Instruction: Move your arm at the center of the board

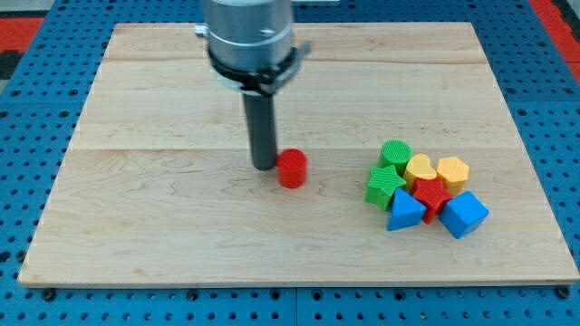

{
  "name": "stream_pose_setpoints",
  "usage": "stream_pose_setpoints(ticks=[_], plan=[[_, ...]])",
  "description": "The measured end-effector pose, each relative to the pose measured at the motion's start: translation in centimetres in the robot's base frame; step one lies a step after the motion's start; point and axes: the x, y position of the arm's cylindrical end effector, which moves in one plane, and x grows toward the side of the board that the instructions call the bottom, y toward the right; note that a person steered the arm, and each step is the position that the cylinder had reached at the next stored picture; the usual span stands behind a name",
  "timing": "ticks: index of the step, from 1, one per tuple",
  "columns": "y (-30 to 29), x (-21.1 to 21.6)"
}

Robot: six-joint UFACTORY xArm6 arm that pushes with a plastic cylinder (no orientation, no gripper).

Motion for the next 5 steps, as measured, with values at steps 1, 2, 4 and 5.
stream_pose_setpoints(ticks=[1, 2, 4, 5], plan=[[3.6, 1.5], [2.2, 1.5], [5.4, 2.3], [1.1, 2.2]])
